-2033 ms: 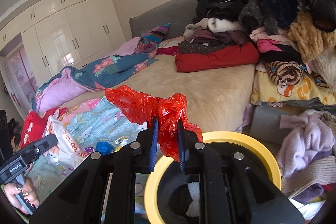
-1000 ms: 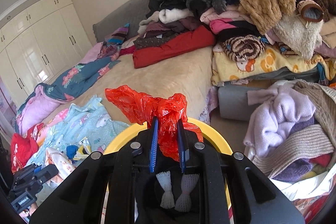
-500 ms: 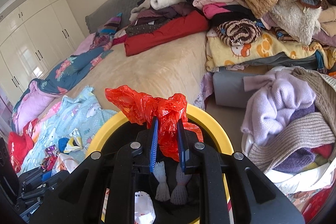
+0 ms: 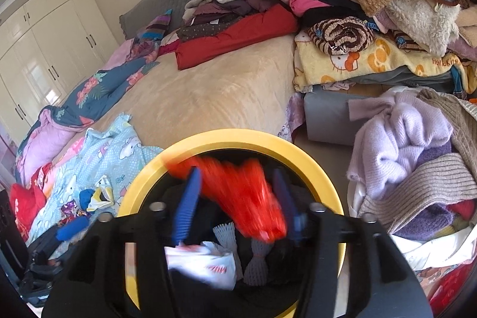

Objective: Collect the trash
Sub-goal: 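Carry both bags over the yellow bin and open both tools, then move both open tools back over the candy wrappers on the sheet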

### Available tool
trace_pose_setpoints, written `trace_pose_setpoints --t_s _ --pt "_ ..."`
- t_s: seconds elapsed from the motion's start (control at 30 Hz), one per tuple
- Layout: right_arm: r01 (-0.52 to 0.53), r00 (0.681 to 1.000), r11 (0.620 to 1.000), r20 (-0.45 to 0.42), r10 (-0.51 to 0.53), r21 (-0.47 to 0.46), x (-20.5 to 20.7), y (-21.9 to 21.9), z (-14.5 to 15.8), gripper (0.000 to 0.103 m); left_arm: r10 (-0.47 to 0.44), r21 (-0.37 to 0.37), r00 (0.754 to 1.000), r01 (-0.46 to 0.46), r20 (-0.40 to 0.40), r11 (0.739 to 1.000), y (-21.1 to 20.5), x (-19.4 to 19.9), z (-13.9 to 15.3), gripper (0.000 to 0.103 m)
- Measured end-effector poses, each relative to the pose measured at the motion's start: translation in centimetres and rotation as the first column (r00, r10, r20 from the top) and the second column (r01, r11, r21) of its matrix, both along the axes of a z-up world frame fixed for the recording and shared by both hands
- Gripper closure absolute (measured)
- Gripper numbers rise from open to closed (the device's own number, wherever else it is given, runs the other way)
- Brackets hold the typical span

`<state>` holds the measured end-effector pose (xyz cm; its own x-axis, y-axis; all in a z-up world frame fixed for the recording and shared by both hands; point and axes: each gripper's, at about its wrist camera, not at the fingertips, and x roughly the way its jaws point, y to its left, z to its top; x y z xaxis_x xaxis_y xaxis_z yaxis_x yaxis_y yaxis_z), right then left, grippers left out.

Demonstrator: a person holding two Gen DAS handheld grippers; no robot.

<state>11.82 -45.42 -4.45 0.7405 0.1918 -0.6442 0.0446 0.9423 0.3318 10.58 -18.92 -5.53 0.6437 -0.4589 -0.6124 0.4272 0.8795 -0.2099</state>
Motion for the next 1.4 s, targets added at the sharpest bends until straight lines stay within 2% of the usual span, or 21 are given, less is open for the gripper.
trace_pose_setpoints --t_s 0.07,0.1,0.27,0.7,1.4 --pt "-0.004 1.0 1.0 0.007 0.004 -0.012 -0.1 0.4 0.2 0.041 0.023 0.003 1.0 -0.023 0.021 1.0 0.6 -0.2 0.4 0.012" --pt "-0.005 1.0 1.0 0.014 0.005 -0.021 -0.2 0.6 0.4 0.04 0.03 0.006 0.999 -0.03 0.033 1.0 0.9 -0.3 0.6 0.012" --pt "-0.026 0.998 0.999 0.056 0.029 -0.044 -0.6 2.0 1.5 0.033 0.072 0.005 0.995 -0.073 0.068 0.997 2.3 -0.5 1.8 0.011" --pt "-0.098 0.988 0.994 0.113 0.103 -0.051 -1.3 6.4 3.7 0.027 0.175 -0.033 0.977 -0.172 0.122 0.985 6.1 -1.0 3.9 0.011" --pt "-0.265 0.952 0.96 0.131 0.275 -0.089 -1.4 14.6 5.1 0.024 0.323 -0.082 0.927 -0.313 0.192 0.946 12.4 -1.8 6.1 0.011"
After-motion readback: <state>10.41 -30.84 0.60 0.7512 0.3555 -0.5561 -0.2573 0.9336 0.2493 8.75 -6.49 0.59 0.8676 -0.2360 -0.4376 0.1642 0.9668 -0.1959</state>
